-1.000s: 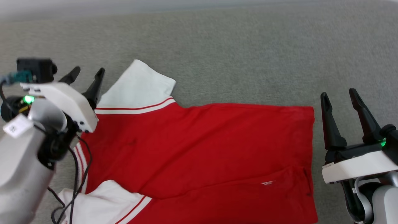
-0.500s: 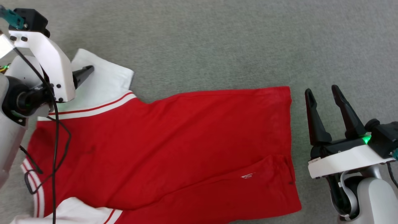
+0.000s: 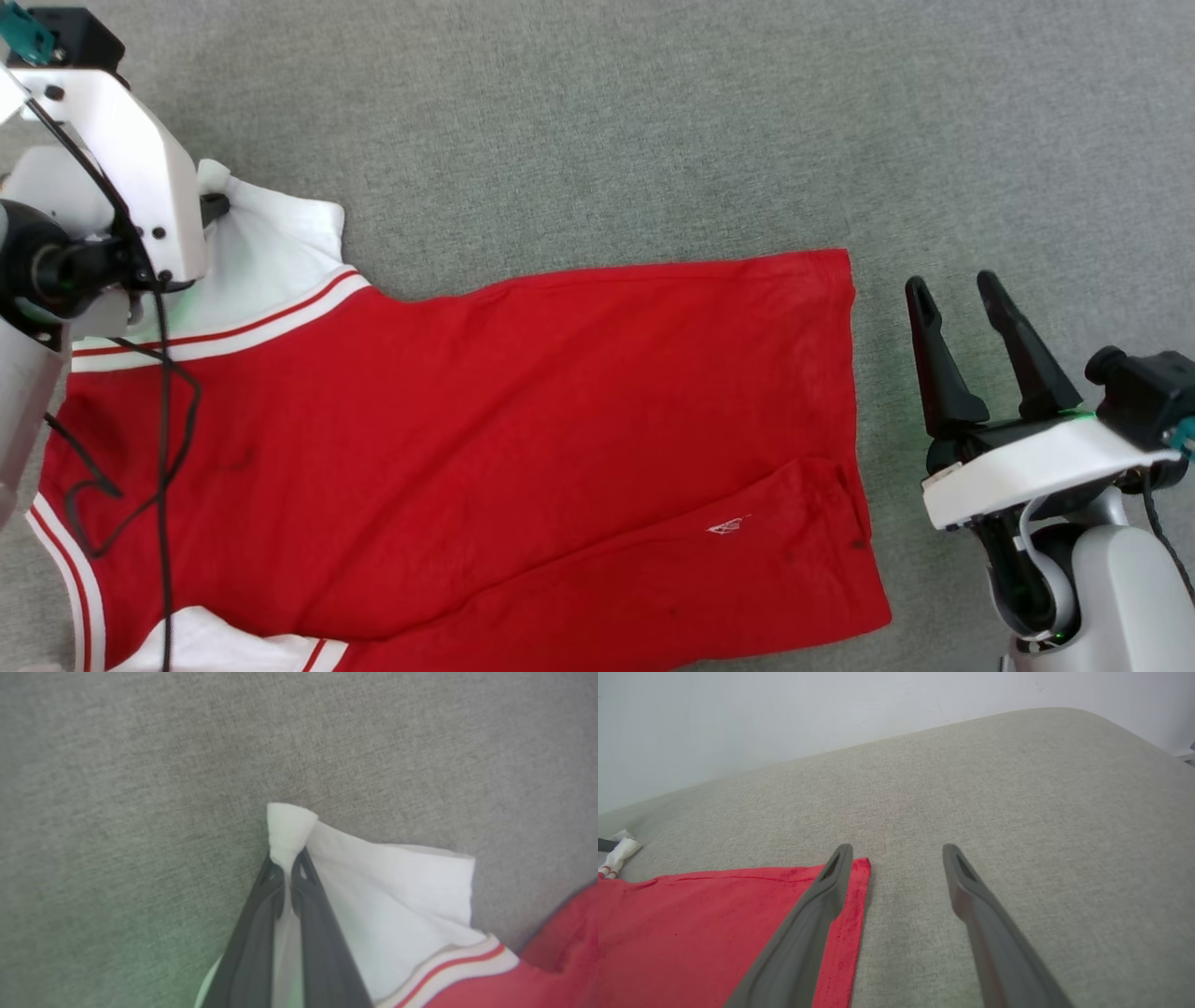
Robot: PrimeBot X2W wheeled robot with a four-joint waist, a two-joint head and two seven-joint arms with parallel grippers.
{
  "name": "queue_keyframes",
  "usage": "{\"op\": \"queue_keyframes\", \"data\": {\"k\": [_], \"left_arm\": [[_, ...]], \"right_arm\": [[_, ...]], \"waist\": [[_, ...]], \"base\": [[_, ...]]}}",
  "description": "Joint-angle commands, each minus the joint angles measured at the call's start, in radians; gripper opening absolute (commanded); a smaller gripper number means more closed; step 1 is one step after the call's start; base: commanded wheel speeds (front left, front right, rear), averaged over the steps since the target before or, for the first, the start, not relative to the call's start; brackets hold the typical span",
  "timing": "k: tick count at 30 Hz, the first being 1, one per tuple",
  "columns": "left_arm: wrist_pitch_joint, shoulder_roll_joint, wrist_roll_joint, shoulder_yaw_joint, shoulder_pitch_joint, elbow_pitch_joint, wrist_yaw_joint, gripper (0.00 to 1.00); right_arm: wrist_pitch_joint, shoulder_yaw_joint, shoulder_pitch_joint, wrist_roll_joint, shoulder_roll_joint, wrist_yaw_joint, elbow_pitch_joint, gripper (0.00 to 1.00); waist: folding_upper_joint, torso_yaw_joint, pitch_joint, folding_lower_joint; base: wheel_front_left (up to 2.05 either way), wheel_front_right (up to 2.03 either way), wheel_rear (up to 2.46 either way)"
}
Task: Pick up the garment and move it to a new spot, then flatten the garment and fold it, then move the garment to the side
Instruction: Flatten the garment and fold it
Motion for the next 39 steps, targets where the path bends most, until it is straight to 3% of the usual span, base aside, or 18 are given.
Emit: {"op": "queue_keyframes", "data": {"k": [1,14,24,25,27,30,39], "left_arm": [[0.0,-0.029,0.0,-0.029,0.064,0.028,0.006,0.0],[-0.097,-0.066,0.028,-0.015,0.009,-0.042,-0.002,0.0],[-0.151,-0.084,0.042,-0.015,-0.004,-0.109,-0.015,0.0],[-0.166,-0.086,0.04,-0.013,0.006,-0.11,-0.017,0.0],[-0.174,-0.088,0.036,-0.012,0.013,-0.108,-0.02,0.0],[-0.196,-0.088,0.04,-0.009,0.016,-0.105,-0.025,0.0],[-0.339,-0.094,0.057,0.011,0.064,-0.083,-0.036,0.0]], "right_arm": [[0.031,-0.005,-0.018,0.023,-0.014,-0.001,0.015,1.0],[0.537,0.066,-0.151,0.207,-0.239,-0.001,0.109,1.0],[0.71,0.243,-0.29,0.229,-0.316,-0.001,0.217,1.0],[0.767,0.301,-0.295,0.246,-0.322,-0.001,0.284,0.73],[0.8,0.332,-0.291,0.263,-0.321,-0.001,0.321,0.0],[0.783,0.342,-0.317,0.282,-0.329,0.001,0.327,0.0],[0.663,0.238,-0.356,0.255,-0.374,-0.001,0.25,0.0]], "waist": [[0.0,0.003,-0.013,0.0001],[0.0,0.11,-0.086,0.0001],[0.0,0.188,-0.044,0.0001],[0.0,0.198,-0.036,0.0001],[0.0,0.203,-0.036,0.0001],[0.0,0.206,-0.043,0.0001],[0.0,0.219,-0.12,0.0001]], "base": [[0.0,0.0,0.0],[0.0,0.0,0.0],[0.0,0.0,0.0],[0.0,0.0,0.0],[0.0,0.0,0.0],[0.0,0.0,0.0],[0.0,0.0,0.0]]}}
